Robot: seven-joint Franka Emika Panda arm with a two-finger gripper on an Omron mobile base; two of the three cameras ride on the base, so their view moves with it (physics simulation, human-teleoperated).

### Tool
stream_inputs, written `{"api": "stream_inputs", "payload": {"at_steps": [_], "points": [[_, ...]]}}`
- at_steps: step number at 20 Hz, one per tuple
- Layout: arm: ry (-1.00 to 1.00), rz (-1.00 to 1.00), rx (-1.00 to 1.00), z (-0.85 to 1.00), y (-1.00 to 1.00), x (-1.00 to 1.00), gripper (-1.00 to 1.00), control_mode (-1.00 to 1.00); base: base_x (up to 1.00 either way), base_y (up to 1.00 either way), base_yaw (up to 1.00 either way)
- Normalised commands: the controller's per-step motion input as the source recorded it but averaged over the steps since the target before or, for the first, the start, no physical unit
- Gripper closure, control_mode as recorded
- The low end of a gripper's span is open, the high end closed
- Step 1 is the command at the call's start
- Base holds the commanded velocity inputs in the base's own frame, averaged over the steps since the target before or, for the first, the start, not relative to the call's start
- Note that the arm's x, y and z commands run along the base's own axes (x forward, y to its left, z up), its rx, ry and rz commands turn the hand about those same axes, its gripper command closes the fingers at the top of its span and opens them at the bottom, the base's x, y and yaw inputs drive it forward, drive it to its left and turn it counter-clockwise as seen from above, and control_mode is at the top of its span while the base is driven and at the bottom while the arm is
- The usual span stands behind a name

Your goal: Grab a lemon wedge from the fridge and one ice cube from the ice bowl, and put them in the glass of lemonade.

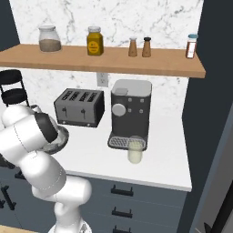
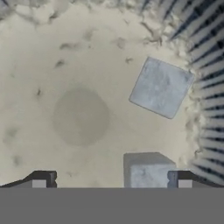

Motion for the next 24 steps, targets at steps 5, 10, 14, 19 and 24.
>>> {"api": "stream_inputs", "payload": {"at_steps": [5,10,14,19,24], "points": [[0.00,0.00,0.00,-0.04,0.00,-0.13,-1.00,-1.00,0.00,0.00,0.00],[0.01,0.00,0.00,0.00,0.00,-0.01,1.00,-1.00,0.00,0.00,0.00],[0.00,0.00,0.00,0.00,0.00,0.00,1.00,-1.00,0.00,0.00,0.00],[0.00,0.00,0.00,0.00,0.00,0.00,1.00,-1.00,0.00,0.00,0.00],[-0.02,0.00,0.00,0.18,-0.06,-0.05,1.00,-1.00,0.00,0.00,0.00]]}}
